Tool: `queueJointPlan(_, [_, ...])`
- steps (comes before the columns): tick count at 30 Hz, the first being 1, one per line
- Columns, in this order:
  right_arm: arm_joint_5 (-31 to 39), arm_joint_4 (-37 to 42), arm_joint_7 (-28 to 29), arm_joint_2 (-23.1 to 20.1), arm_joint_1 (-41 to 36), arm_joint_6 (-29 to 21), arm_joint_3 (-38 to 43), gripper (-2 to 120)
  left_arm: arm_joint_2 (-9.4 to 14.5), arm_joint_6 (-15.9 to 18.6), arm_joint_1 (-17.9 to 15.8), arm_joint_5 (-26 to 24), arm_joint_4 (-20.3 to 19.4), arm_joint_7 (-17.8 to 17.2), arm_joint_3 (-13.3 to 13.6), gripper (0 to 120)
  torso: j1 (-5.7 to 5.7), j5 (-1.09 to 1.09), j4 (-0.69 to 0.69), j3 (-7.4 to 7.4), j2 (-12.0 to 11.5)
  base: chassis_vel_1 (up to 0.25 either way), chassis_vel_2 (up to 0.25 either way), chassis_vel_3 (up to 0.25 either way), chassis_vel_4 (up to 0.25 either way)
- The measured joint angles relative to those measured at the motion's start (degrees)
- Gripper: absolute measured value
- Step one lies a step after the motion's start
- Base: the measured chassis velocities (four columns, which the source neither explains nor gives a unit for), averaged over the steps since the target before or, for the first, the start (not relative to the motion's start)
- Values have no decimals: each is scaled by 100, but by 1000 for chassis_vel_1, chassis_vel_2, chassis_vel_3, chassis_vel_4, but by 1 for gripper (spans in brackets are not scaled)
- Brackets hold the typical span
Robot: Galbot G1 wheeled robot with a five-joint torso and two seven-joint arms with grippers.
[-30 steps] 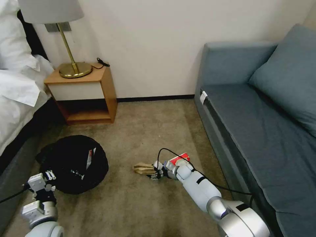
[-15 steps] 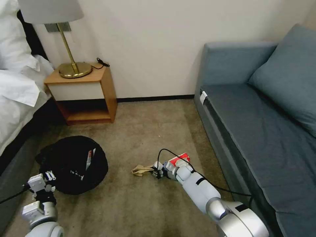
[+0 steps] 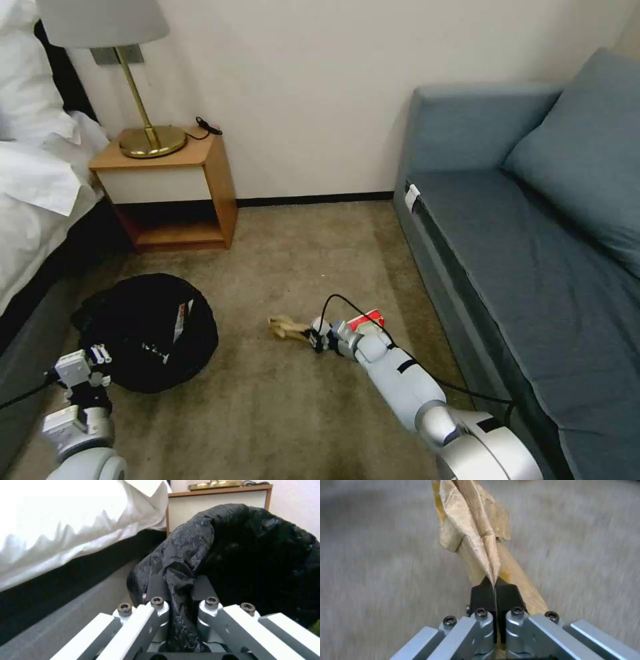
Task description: Pick up the trash bin, then pick up the garbage on the floor and place it into the trash bin.
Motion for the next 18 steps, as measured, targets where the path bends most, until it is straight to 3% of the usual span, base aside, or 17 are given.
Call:
queueJointPlan(5, [1025, 969, 16, 0, -100, -74, -572, 0, 17, 8, 23, 10, -40, -1, 10, 7, 0, 0, 0, 0, 0, 0, 0, 0, 0])
queueJointPlan(9, [2576, 1863, 251, 7, -134, -208, -1335, 0, 20, 26, 18, 42, -76, -2, 27, 7, 0, 0, 2, 0, 0, 0, 0, 0, 0])
queueJointPlan(13, [3290, 2246, 664, 4, -128, -250, -1853, 0, 21, 44, 12, 43, -105, 1, 48, 7, 0, -1, 1, 0, 0, 0, 0, 0, 0])
queueJointPlan(18, [3834, 2603, 731, 2, -180, -312, -2277, 0, 28, 47, 11, 30, -105, 16, 48, 7, 0, -1, 0, 0, 0, 0, 0, 0, 0])
